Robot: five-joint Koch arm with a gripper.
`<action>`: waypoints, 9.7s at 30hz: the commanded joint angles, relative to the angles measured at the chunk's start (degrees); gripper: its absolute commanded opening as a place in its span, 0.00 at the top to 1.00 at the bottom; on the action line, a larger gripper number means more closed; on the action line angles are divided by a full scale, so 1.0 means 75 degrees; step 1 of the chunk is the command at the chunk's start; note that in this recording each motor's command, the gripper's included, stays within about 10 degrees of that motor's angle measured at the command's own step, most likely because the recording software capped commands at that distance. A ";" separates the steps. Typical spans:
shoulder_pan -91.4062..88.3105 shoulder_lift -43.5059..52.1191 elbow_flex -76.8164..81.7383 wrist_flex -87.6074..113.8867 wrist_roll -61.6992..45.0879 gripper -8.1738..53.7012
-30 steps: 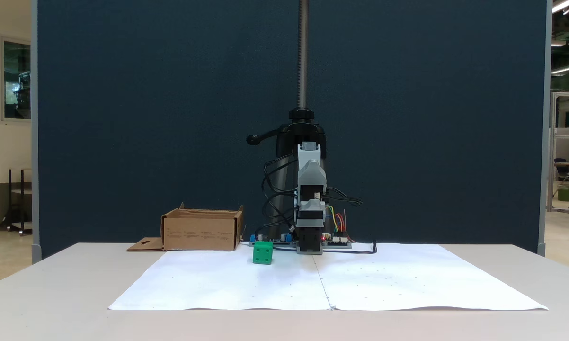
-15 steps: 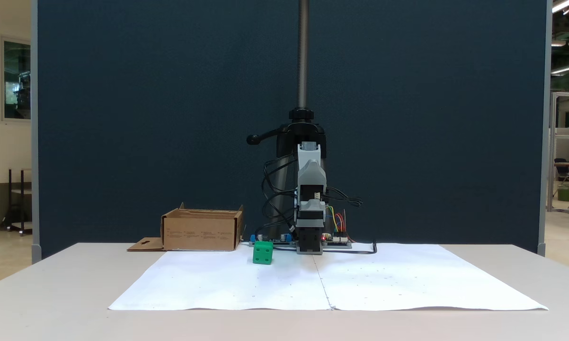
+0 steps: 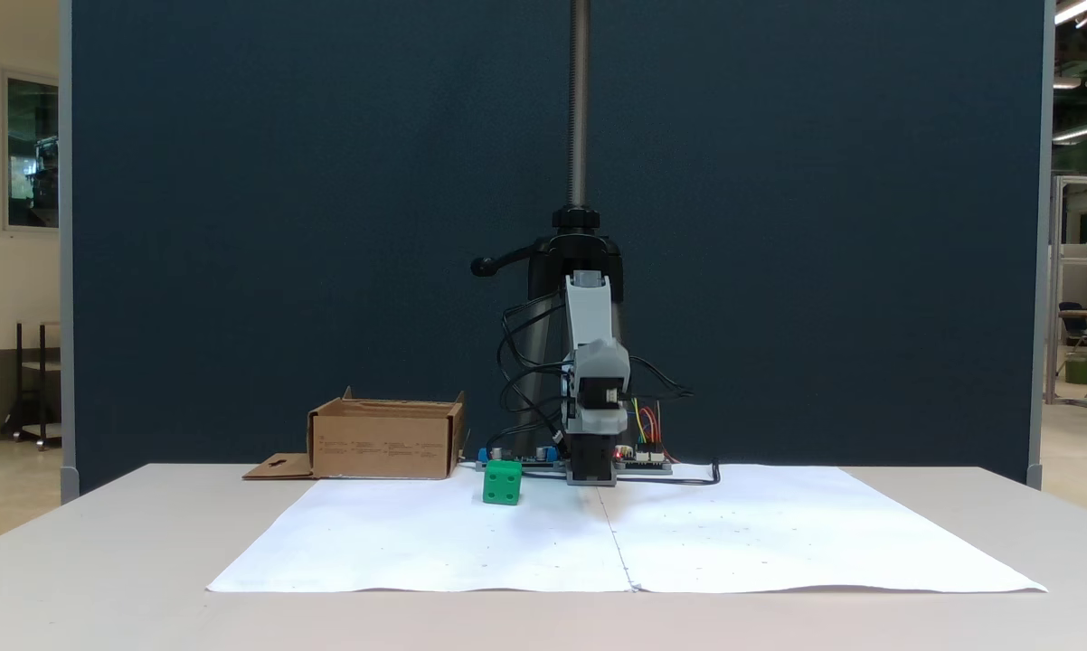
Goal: Grasp a green dice and put it in the bin.
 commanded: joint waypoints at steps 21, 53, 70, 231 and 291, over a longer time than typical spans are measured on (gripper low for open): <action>0.0328 0.0598 -0.4277 0.8247 0.0457 0.21; 0.5520 -0.1816 -0.9527 1.7320 0.0586 0.16; 0.7687 -0.1934 -0.9457 1.8340 -0.2004 0.16; 0.6926 -0.4160 -0.5625 1.1977 -0.7254 0.56; 1.3652 -0.4266 -1.1215 1.2937 -0.0457 0.67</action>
